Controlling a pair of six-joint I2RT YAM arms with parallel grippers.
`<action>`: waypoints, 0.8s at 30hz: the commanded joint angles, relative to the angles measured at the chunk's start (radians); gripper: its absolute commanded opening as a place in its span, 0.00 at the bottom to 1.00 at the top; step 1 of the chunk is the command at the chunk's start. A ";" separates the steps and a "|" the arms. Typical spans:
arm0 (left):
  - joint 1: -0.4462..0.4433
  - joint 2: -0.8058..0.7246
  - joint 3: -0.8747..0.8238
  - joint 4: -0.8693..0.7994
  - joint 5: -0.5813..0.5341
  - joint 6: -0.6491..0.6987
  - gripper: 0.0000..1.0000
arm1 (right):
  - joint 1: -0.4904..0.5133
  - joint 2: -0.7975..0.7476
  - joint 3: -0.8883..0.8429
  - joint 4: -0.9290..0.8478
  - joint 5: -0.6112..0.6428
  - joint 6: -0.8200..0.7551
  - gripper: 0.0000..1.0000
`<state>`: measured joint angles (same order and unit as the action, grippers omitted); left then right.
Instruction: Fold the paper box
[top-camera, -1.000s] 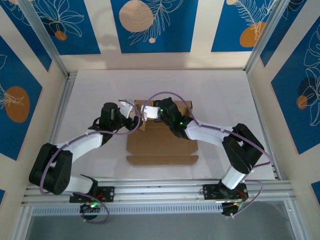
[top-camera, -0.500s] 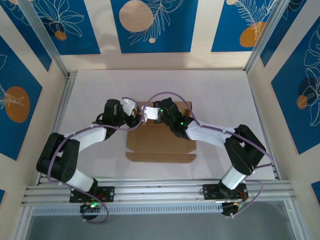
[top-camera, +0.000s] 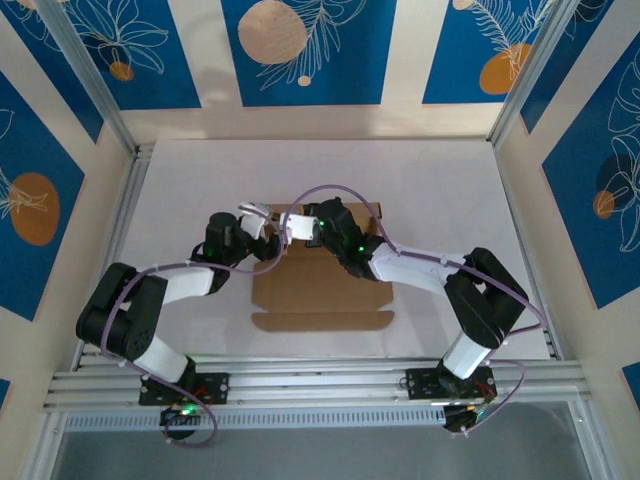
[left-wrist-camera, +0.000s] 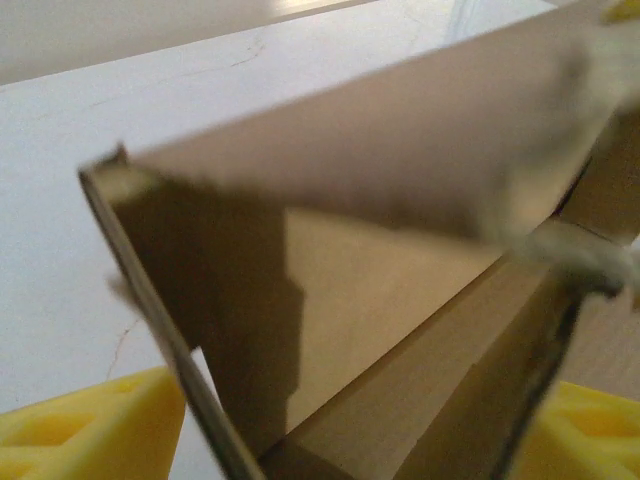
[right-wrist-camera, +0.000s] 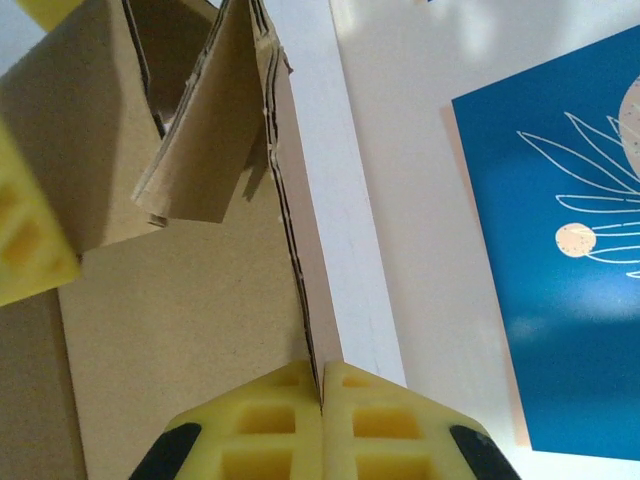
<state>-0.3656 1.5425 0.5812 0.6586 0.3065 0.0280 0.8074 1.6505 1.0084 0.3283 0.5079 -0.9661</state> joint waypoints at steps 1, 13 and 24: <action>0.008 0.003 0.003 0.070 0.067 0.013 0.76 | -0.029 -0.021 -0.002 0.044 -0.027 0.012 0.00; 0.063 -0.006 0.095 -0.097 0.215 0.079 0.76 | -0.063 -0.109 -0.026 -0.028 -0.131 0.015 0.00; 0.067 -0.037 0.084 -0.055 0.309 0.003 0.73 | -0.056 -0.008 -0.022 0.071 -0.043 -0.061 0.00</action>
<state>-0.3027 1.5406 0.6888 0.5617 0.5507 0.0563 0.7429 1.6005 0.9939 0.3244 0.4297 -0.9989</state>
